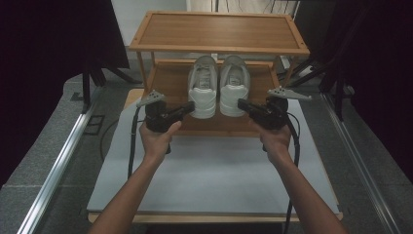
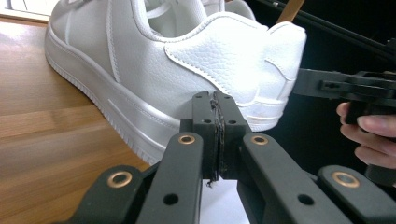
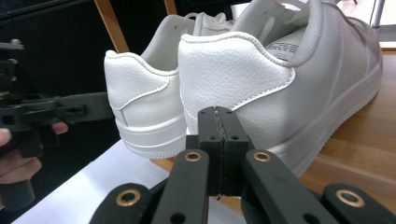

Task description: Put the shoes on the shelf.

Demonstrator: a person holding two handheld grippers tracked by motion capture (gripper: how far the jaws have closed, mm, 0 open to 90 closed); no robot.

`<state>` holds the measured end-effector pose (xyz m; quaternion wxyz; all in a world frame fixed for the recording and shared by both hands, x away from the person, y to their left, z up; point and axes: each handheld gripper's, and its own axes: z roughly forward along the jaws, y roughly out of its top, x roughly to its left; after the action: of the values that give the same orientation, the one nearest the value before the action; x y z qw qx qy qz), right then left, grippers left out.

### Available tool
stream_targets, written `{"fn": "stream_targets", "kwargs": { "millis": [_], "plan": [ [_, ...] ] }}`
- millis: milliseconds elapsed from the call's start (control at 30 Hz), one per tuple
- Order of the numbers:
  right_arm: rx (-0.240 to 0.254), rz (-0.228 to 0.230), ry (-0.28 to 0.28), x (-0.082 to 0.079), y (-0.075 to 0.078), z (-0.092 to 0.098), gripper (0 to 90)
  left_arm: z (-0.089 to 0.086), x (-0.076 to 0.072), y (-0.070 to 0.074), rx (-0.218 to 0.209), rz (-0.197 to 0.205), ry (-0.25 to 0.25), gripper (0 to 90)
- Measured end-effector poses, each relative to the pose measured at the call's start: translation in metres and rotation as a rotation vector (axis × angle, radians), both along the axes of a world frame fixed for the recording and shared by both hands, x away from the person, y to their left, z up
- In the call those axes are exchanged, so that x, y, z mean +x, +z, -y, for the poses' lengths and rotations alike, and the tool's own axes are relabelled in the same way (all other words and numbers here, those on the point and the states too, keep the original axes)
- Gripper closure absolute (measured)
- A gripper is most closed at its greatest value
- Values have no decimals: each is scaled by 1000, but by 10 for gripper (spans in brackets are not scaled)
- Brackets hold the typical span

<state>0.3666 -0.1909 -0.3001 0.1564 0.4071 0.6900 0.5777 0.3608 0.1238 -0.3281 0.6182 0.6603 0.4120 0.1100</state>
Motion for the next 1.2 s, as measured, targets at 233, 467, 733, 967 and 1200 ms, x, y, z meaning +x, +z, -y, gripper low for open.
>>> {"fn": "stream_targets", "kwargs": {
  "millis": [233, 467, 733, 967, 1200],
  "plan": [
    [21, 4, -1, 3, 0, -2, 898, 6, 7, 5, -16, -12, 11, 887],
    [37, 3, -18, 9, -2, 0, 898, 11, 11, 6, -2, -8, 35, 884],
    [58, -5, -18, 15, -2, 0, 897, 11, 16, 6, -5, -14, 47, 878],
    [84, -7, -6, 15, -6, 2, 896, 17, 7, 8, -15, 3, -2, 890],
    [94, -17, -5, 14, -6, 3, 889, 38, 5, 14, 86, 49, -5, 899]
  ]
}}
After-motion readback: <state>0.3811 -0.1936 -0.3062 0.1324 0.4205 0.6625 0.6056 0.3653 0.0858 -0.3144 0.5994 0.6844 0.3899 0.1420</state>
